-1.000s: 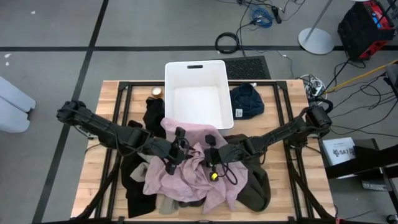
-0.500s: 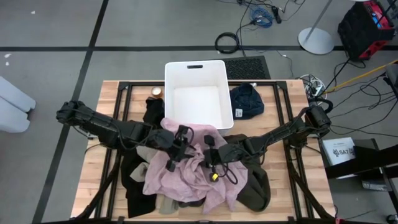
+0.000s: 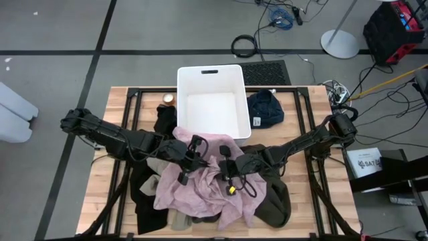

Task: Fold laundry
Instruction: Put the pink polo into the white laundry bin

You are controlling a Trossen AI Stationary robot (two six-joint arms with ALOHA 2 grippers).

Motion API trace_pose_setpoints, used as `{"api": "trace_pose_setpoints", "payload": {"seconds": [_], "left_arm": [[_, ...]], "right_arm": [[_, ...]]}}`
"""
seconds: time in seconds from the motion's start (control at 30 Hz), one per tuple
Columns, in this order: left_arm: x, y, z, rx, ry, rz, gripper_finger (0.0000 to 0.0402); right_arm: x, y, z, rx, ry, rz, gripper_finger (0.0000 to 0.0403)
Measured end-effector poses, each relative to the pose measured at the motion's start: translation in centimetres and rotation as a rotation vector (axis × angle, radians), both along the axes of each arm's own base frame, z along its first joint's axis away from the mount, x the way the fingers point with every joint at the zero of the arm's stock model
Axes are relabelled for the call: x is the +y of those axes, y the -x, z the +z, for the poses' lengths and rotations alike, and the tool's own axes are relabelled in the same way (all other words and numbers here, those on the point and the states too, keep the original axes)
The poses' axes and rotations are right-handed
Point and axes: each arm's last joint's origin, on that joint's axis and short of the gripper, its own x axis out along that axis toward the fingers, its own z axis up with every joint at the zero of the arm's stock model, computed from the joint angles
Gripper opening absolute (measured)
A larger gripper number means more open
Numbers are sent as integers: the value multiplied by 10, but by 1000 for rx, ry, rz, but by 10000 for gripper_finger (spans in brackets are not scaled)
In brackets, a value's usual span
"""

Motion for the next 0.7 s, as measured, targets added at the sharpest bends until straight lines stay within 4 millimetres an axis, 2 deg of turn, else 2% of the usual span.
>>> {"api": "trace_pose_setpoints", "payload": {"seconds": [0.1,0.2,0.33,0.47,0.57,0.7], "left_arm": [[0,0,0,0,-1,-1,4],[0,0,0,-4,-3,3,3],[0,0,0,-7,-5,7,2],[0,2,4,-23,-13,19,2],[-2,5,18,-62,-17,7,2],[-6,10,55,-176,12,-12,1]], "right_arm": [[0,5,-1,53,54,21,68],[-1,11,7,47,109,11,122],[0,27,37,-30,96,6,193],[2,57,69,-47,7,17,240],[-1,82,93,-61,-124,-1,253],[1,109,112,-80,-178,25,254]]}}
